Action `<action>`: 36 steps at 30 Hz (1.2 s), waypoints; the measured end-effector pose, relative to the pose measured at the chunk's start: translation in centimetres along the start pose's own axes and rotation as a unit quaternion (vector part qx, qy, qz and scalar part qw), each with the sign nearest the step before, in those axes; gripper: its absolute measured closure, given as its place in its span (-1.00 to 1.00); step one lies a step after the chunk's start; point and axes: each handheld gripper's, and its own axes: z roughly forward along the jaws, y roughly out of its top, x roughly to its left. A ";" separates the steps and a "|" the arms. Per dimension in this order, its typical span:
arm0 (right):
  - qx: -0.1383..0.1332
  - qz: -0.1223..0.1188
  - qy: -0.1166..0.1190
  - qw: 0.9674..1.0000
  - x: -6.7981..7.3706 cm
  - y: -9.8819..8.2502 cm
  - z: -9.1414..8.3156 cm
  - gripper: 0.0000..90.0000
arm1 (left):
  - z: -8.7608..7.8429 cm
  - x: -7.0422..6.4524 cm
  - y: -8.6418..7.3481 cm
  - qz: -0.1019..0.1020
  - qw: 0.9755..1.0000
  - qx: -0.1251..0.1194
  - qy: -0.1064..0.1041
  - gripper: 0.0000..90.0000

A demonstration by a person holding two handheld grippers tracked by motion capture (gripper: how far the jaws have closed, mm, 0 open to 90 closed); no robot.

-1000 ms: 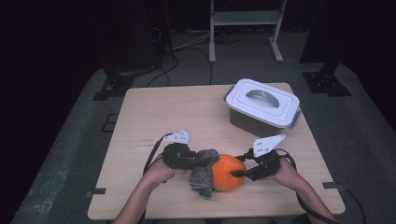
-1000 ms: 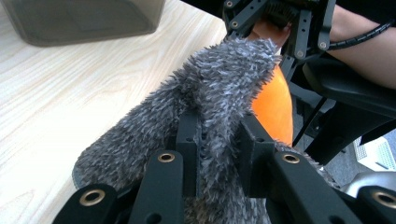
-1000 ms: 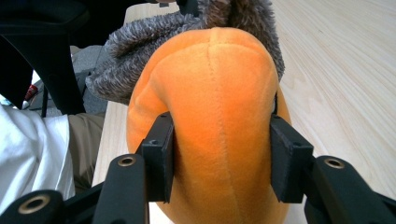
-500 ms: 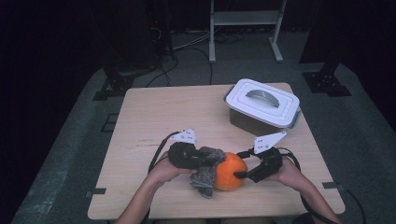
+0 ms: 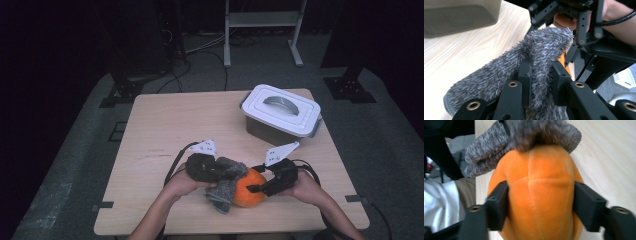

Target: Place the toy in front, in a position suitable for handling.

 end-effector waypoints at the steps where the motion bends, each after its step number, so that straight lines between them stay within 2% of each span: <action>1: -0.003 -0.002 0.004 1.000 -0.1 -0.1 0.1 -0.12 | -0.2 0.1 -0.2 -0.002 1.000 -0.002 0.000 0.62; 4: -0.007 -0.006 0.007 1.000 -0.3 -0.1 0.0 -0.01 | -0.7 0.4 -0.9 -0.011 1.000 -0.006 0.006 0.62; 13: -0.015 -0.015 0.011 1.000 -0.7 -0.1 0.0 0.02 | -0.9 1.1 -3.0 -0.028 1.000 0.000 0.011 0.62; 19: -0.033 -0.029 0.013 0.999 -0.5 0.3 0.0 0.10 | -1.9 0.8 -2.2 -0.018 1.000 -0.023 0.007 0.62; 24: -0.042 -0.054 0.024 0.997 0.1 1.8 1.1 0.12 | -3.1 0.0 -0.5 0.009 0.999 -0.035 0.014 0.62; 28: -0.061 -0.062 0.051 0.995 0.2 2.9 2.6 0.12 | -4.3 -0.3 0.3 0.017 0.999 -0.048 0.018 0.62; 32: -0.057 -0.080 0.063 0.993 0.2 3.4 3.9 0.10 | -4.5 -0.1 -0.1 0.013 0.999 -0.039 0.029 0.62; 36: -0.051 -0.081 0.068 0.993 -0.4 2.9 3.5 0.05 | -4.1 0.5 -1.0 -0.001 0.999 -0.034 0.029 0.62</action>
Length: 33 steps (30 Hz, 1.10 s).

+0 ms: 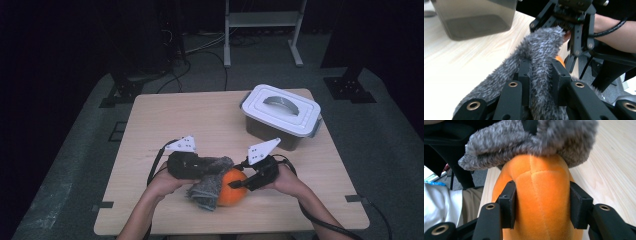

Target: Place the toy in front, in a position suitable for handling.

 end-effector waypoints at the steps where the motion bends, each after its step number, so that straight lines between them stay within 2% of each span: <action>1: 0.000 0.002 0.001 1.000 -0.1 -0.3 -0.3 0.04 | 0.2 0.1 -0.2 -0.002 1.000 0.001 -0.001 0.62; 4: 0.006 0.001 0.002 1.000 -0.1 -1.1 -1.1 0.01 | 0.8 0.3 -0.5 -0.005 1.000 0.005 -0.007 0.62; 8: 0.005 0.007 -0.003 1.000 -0.2 -2.2 -2.2 0.00 | 1.2 0.4 -0.6 -0.007 1.000 0.012 -0.005 0.62; 14: 0.002 0.027 -0.011 1.000 -0.6 -4.0 -3.7 0.01 | 1.7 0.6 -0.9 -0.013 1.000 0.018 -0.006 0.62; 22: -0.002 0.056 -0.029 0.998 -1.2 -5.7 -5.1 0.00 | 2.4 0.3 -0.8 -0.008 0.999 0.030 -0.011 0.61; 25: 0.006 0.080 -0.030 0.996 -1.1 -5.6 -5.3 -0.24 | 3.1 0.2 -0.8 -0.012 0.999 0.034 -0.013 0.62; 26: 0.016 0.087 -0.033 0.996 -0.9 -5.3 -5.4 -0.32 | 3.2 0.2 -0.8 -0.014 0.999 0.034 -0.015 0.62; 33: 0.046 0.084 -0.074 0.993 1.0 -4.1 -6.1 -0.48 | 3.9 -0.2 -0.6 -0.016 0.999 0.029 -0.023 0.62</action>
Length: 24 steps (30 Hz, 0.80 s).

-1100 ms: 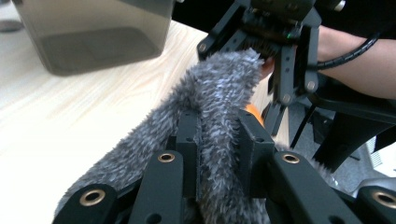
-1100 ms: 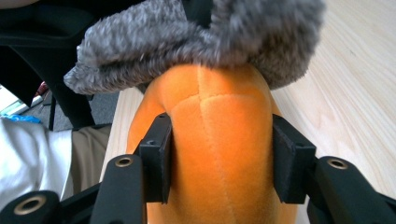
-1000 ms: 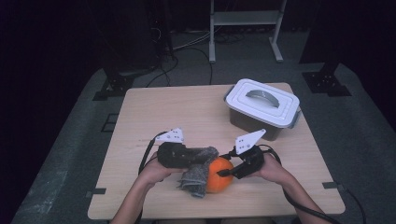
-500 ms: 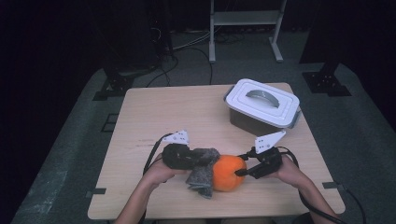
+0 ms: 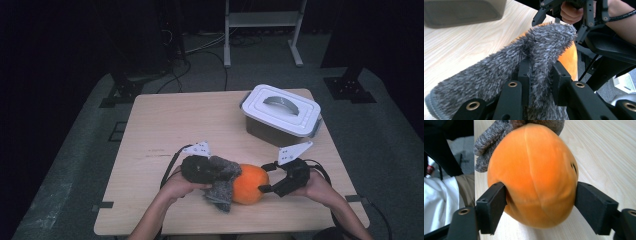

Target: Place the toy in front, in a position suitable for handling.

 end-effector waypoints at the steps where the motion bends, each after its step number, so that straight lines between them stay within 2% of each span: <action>1: 0.002 -0.004 -0.004 1.000 0.3 0.1 0.0 -0.49 | 0.1 -0.1 0.1 0.003 1.000 0.000 0.000 0.62; 6: -0.022 -0.003 -0.001 1.000 0.8 1.2 -0.1 -0.51 | 0.8 -0.7 0.6 0.014 1.000 0.004 -0.010 0.62; 9: -0.010 -0.005 0.001 1.000 0.7 1.4 0.8 -0.53 | 1.0 -1.0 0.8 0.023 1.000 0.010 -0.007 0.62; 11: -0.004 -0.001 0.013 1.000 0.4 0.9 1.6 -0.44 | 0.9 -0.8 0.6 0.023 1.000 0.012 -0.007 0.62; 15: -0.020 -0.009 0.028 0.999 -0.1 -0.5 1.7 -0.22 | 0.6 -0.4 -0.1 0.013 1.000 0.015 -0.001 0.62; 20: -0.018 -0.012 0.031 0.999 -0.4 -1.3 1.1 -0.18 | 0.6 0.2 -1.2 -0.001 1.000 0.016 -0.001 0.61; 24: -0.023 -0.010 0.034 0.999 -0.5 -1.5 1.1 -0.17 | 0.2 0.3 -1.4 0.000 1.000 0.014 0.001 0.62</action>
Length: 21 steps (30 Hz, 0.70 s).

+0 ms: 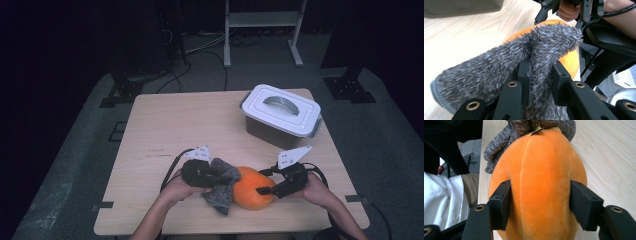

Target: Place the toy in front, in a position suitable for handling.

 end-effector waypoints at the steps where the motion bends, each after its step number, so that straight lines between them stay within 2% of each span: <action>1: -0.001 0.000 0.001 1.000 0.0 0.0 0.0 -0.18 | -0.2 0.0 -0.1 -0.002 1.000 -0.004 0.000 0.62; 5: -0.008 0.009 0.006 1.000 -0.3 -0.3 -0.2 -0.18 | -2.0 0.3 -0.2 -0.005 1.000 -0.024 0.004 0.62; 10: -0.011 0.011 0.008 1.000 -0.4 -0.4 -0.2 -0.19 | -5.1 0.5 -0.8 -0.008 0.998 -0.050 0.023 0.61; 14: -0.011 0.010 0.008 1.000 -0.4 -0.3 -0.2 -0.19 | -8.4 0.6 -1.6 -0.011 0.997 -0.066 0.047 0.62; 21: -0.014 0.012 0.009 1.000 -0.4 -0.4 -0.2 -0.19 | -13.7 0.7 -3.6 -0.021 0.992 -0.070 0.102 0.62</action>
